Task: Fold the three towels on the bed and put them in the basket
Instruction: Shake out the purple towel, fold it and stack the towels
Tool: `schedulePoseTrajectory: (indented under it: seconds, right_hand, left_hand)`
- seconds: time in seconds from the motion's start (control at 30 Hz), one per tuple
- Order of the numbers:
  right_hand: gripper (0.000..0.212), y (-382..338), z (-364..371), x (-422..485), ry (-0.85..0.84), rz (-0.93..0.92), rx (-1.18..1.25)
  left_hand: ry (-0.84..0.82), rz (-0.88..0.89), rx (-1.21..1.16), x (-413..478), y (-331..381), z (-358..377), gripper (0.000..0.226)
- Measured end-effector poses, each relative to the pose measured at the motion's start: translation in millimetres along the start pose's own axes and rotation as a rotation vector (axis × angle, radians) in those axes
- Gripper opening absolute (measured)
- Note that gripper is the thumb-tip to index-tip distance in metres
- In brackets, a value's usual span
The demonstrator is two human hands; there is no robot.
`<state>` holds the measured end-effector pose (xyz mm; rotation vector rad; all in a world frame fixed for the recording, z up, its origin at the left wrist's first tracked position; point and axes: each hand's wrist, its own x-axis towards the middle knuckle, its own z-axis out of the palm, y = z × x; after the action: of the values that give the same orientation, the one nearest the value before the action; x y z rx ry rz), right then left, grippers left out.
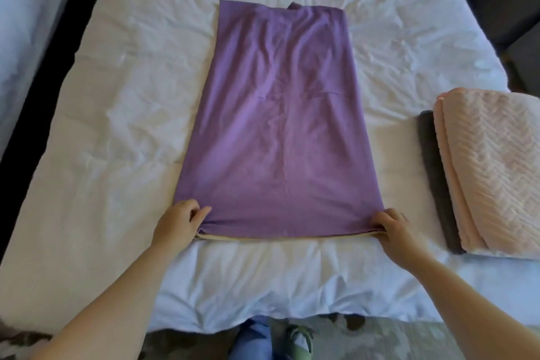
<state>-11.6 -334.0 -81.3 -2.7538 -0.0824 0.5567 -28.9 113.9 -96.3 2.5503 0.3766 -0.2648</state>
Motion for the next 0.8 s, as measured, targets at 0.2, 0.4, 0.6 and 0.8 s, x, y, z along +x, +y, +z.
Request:
schedulePoseTrajectory:
  seconds: [0.2,0.4,0.6,0.8]
  right_hand:
    - [0.018,9.4,14.8,-12.3,0.153,0.121,0.337]
    - [0.008,4.7,10.8,-14.9,0.329,0.174,0.402]
    - [0.018,4.2,-4.1,-35.7,0.491,0.179,0.451]
    - [0.020,25.1,1.7,-70.4,0.454,0.081,0.295]
  left_hand:
    - [0.345,-0.288,-0.055,-27.9,-4.7,27.9,0.022]
    - [0.341,-0.484,-0.456,-41.8,-13.3,21.5,0.024]
    - [0.347,-0.564,-0.690,-49.5,-18.6,-0.4,0.038]
    - [0.324,-0.560,-0.611,-84.5,-28.1,7.3,0.029]
